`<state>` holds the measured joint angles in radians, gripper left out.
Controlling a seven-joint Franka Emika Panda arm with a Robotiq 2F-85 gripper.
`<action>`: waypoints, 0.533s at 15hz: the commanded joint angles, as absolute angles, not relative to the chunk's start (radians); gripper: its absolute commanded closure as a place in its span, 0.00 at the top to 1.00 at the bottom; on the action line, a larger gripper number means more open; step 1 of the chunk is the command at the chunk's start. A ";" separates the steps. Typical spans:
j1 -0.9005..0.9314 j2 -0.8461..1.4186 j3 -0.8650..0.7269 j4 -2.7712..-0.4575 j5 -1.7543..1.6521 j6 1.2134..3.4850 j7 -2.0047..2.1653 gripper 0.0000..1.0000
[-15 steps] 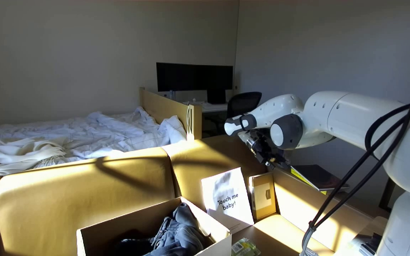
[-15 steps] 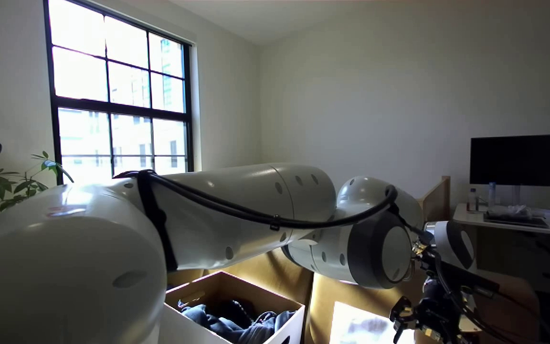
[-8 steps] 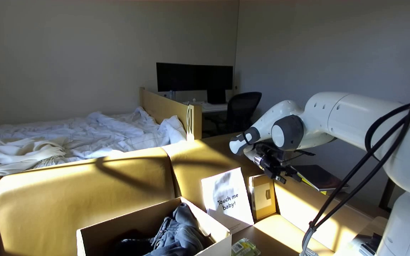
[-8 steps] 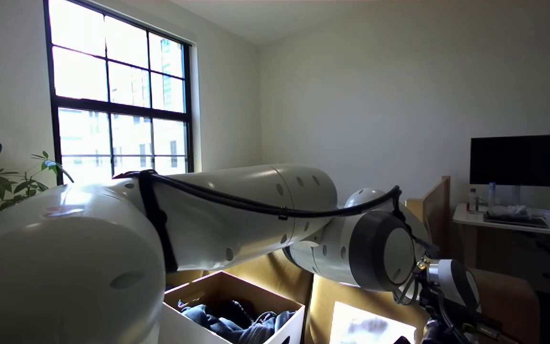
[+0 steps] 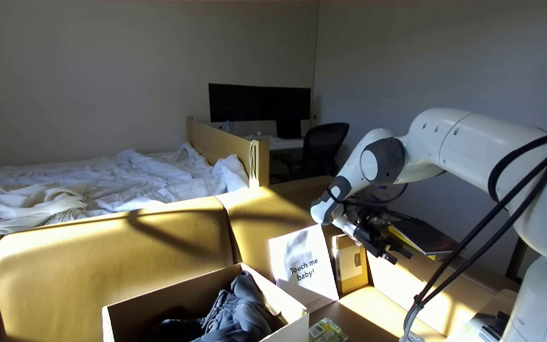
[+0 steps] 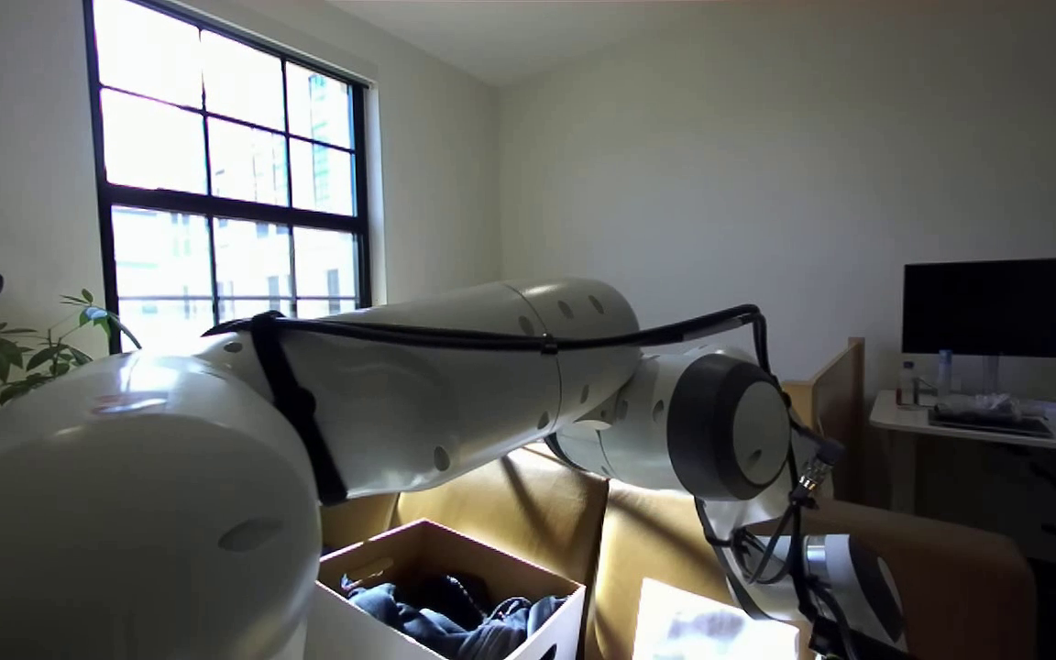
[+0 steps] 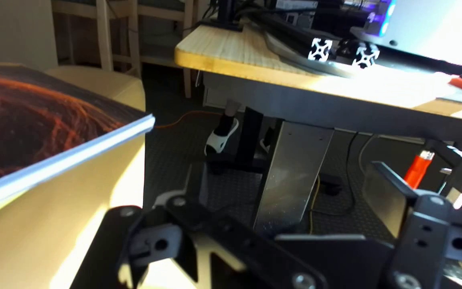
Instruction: Remove the books from the right armrest of the sofa and place them inside the white storage box
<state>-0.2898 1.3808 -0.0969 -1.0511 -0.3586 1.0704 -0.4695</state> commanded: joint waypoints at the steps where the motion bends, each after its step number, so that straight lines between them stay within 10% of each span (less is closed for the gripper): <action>1: -0.343 1.194 -0.043 -1.289 -0.344 1.271 -0.490 1.00; 8: -0.390 0.930 -0.014 -1.576 -0.327 1.581 -0.552 1.00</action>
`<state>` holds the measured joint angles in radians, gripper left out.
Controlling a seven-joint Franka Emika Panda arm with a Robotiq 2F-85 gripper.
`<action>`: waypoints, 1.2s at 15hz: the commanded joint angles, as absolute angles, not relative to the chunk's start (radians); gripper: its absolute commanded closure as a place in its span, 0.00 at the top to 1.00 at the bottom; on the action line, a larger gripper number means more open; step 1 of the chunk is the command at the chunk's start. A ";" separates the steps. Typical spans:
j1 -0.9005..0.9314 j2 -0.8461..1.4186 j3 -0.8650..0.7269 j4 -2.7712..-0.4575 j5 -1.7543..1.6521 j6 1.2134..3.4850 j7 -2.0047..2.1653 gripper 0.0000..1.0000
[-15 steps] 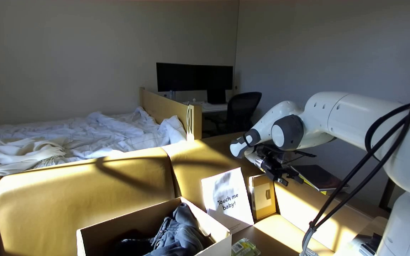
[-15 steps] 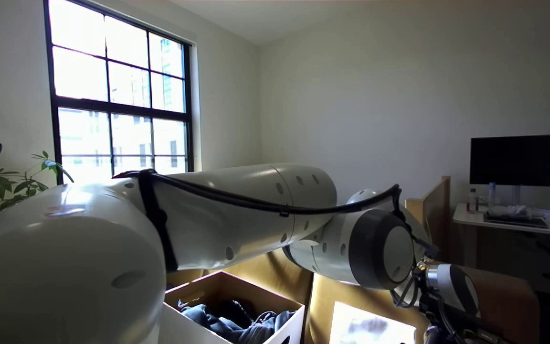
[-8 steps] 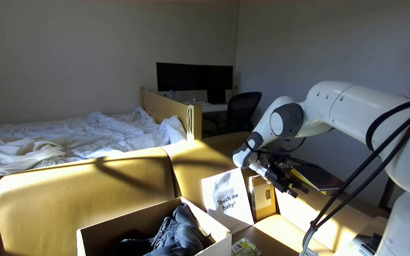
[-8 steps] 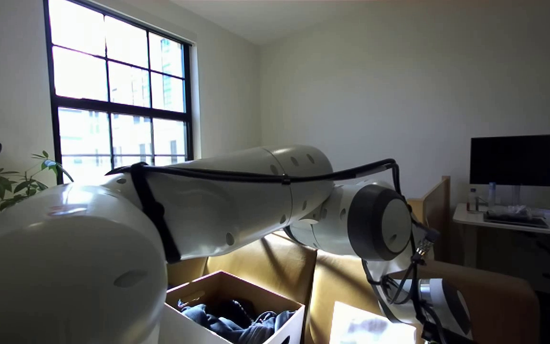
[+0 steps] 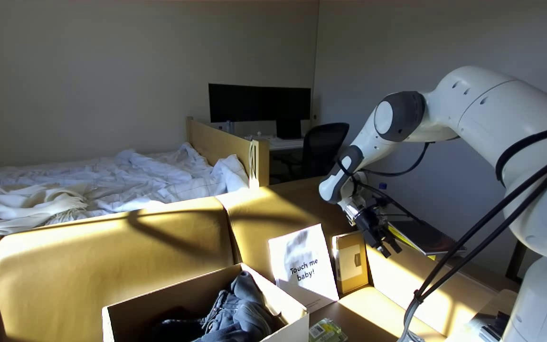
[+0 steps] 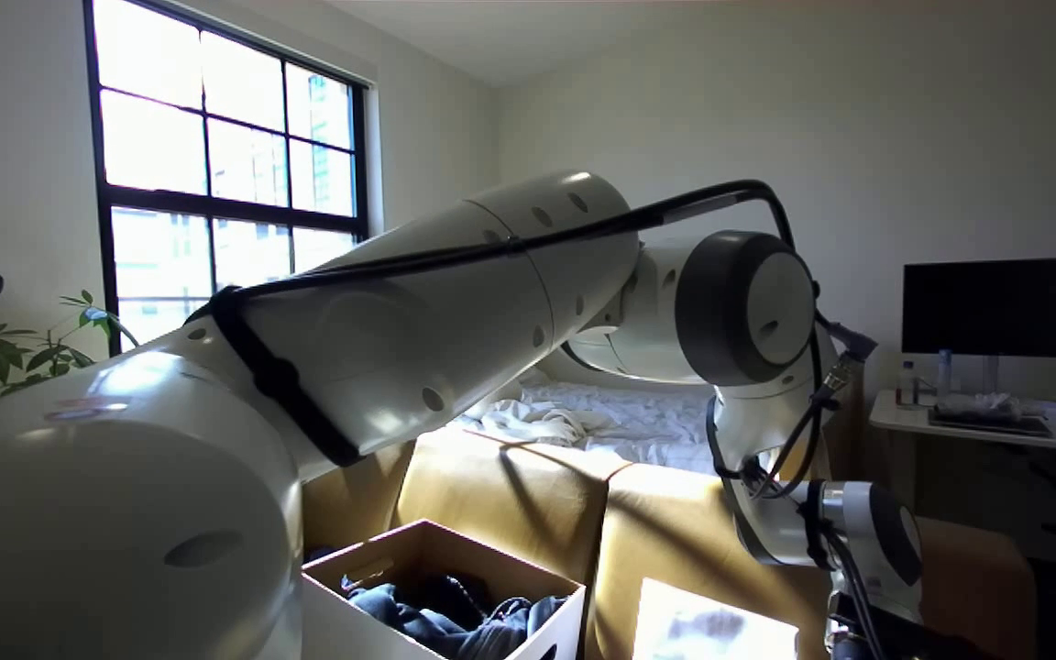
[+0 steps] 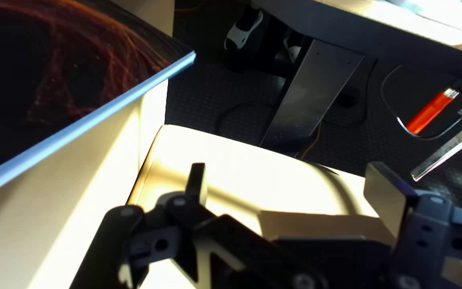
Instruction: Remove the books from the right armrest of the sofa and place them inside the white storage box
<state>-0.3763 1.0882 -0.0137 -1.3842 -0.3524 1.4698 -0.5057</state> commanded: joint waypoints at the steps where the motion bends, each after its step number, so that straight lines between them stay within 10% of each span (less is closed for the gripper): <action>1: -0.391 0.888 -0.016 -1.619 -0.319 1.598 -0.561 1.00; 18: -0.339 0.385 -0.107 -2.137 -0.252 2.008 -0.525 1.00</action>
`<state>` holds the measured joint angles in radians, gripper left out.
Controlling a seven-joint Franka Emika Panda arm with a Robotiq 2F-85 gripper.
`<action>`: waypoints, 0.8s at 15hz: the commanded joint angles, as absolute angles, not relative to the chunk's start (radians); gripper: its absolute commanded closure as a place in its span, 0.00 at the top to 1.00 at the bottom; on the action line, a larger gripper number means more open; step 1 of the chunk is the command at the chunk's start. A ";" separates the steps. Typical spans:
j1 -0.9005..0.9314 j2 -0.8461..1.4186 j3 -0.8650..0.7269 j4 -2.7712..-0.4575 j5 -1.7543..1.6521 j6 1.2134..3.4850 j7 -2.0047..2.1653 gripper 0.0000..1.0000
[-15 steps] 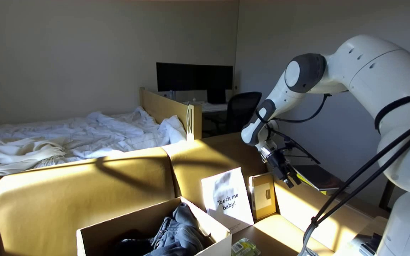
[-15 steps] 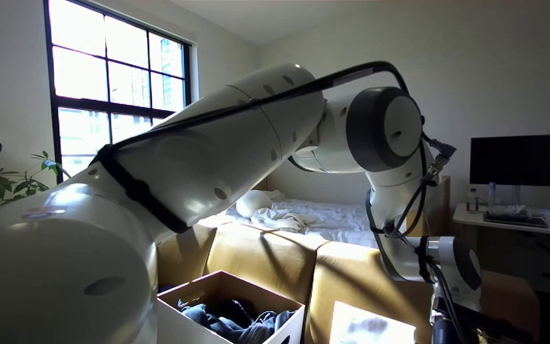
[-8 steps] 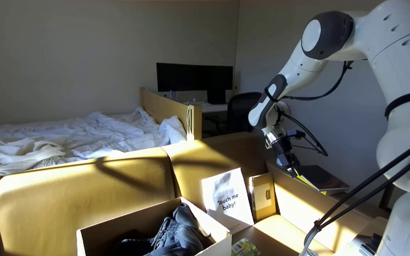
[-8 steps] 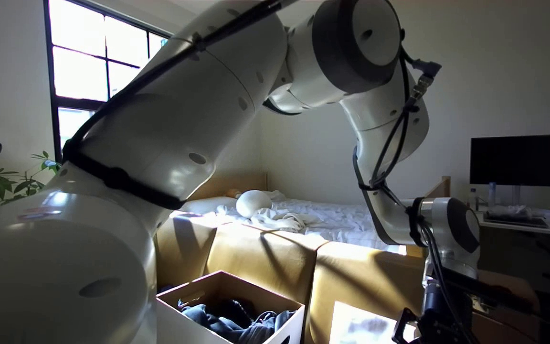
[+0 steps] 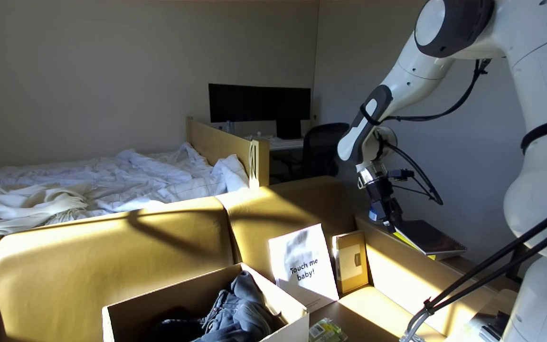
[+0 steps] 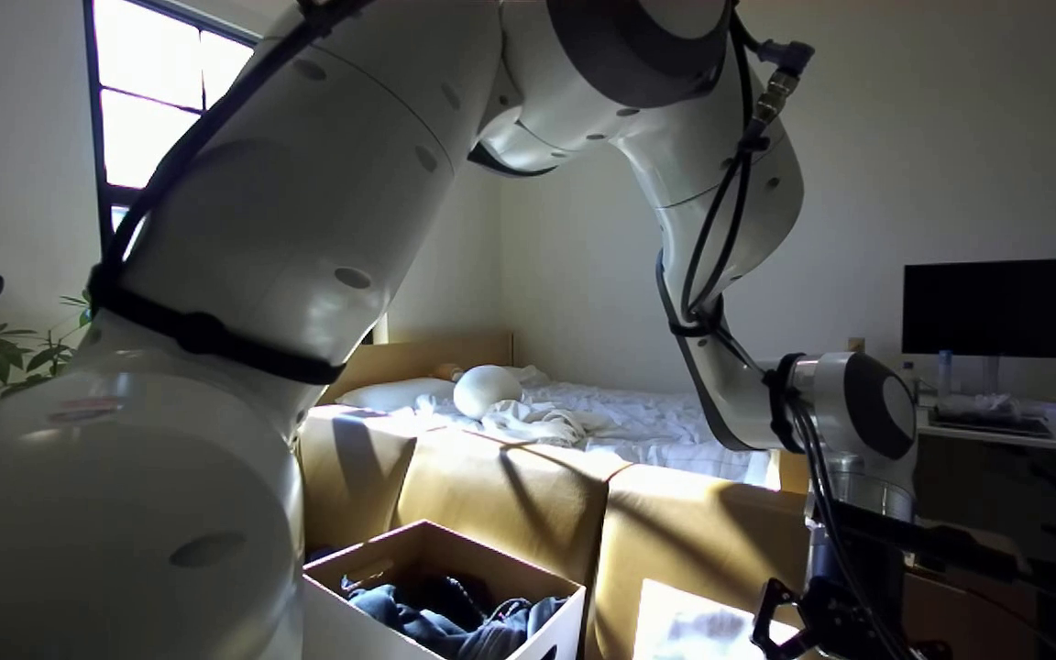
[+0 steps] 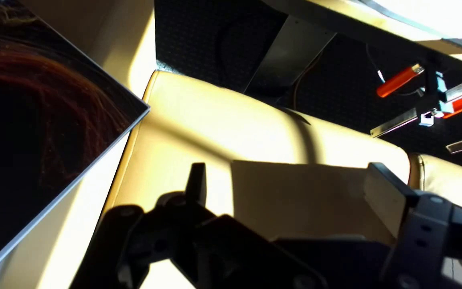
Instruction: Remove the books from the right armrest of the sofa and place them inside the white storage box
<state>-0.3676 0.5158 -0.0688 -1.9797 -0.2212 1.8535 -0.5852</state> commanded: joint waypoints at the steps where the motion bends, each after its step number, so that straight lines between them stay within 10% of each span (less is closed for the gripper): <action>1: -0.334 0.354 -0.123 -2.182 -0.268 2.071 -0.510 1.00; 12: -0.315 0.312 -0.307 -2.452 -0.409 2.561 -0.189 1.00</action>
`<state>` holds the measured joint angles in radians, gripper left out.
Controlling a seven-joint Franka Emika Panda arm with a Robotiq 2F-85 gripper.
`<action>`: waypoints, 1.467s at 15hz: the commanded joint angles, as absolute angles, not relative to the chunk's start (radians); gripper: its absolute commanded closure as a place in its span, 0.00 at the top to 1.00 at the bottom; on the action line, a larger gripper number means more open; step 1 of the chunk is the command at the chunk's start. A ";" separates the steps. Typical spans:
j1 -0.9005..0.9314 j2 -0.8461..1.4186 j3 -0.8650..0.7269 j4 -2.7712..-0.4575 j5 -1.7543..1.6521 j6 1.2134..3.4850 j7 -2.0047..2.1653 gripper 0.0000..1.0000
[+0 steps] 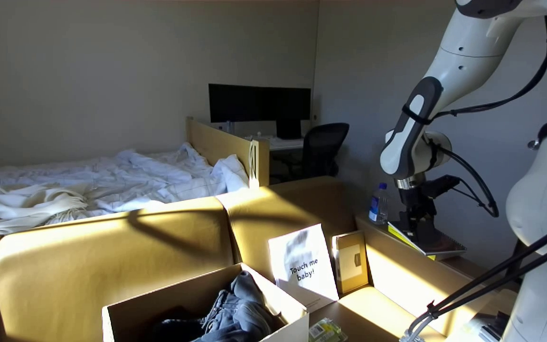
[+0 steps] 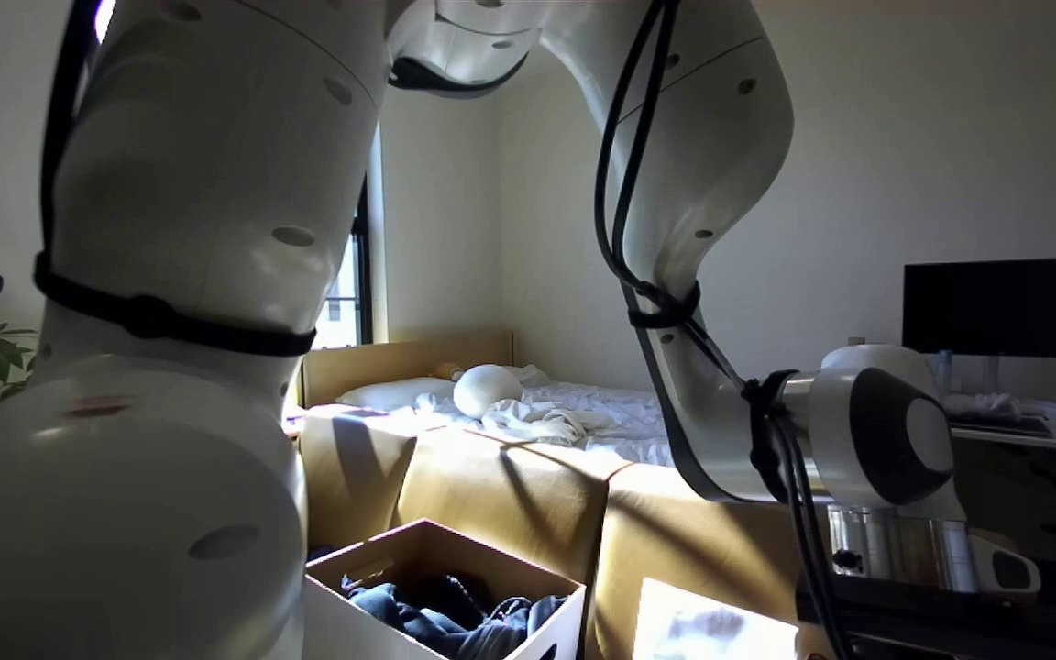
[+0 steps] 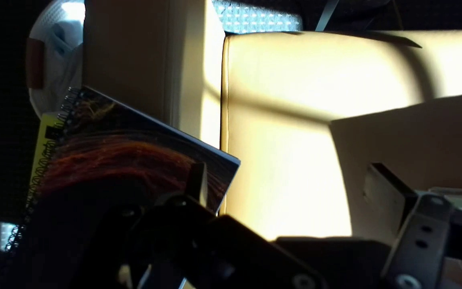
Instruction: Remove the books from the right armrest of the sofa and place them inside the white storage box
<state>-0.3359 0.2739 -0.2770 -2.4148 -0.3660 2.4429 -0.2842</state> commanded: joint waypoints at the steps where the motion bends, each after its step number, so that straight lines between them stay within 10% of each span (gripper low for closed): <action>1: -0.309 0.329 -0.319 -2.465 -0.429 2.656 -0.147 1.00; 17: 0.211 0.904 -0.811 -2.370 -0.362 3.295 0.208 1.00; 22: 0.228 0.962 -0.747 -2.391 -0.129 3.327 0.086 1.00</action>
<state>0.2362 0.9396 -0.7827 -2.3729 -0.2164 3.3114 0.1650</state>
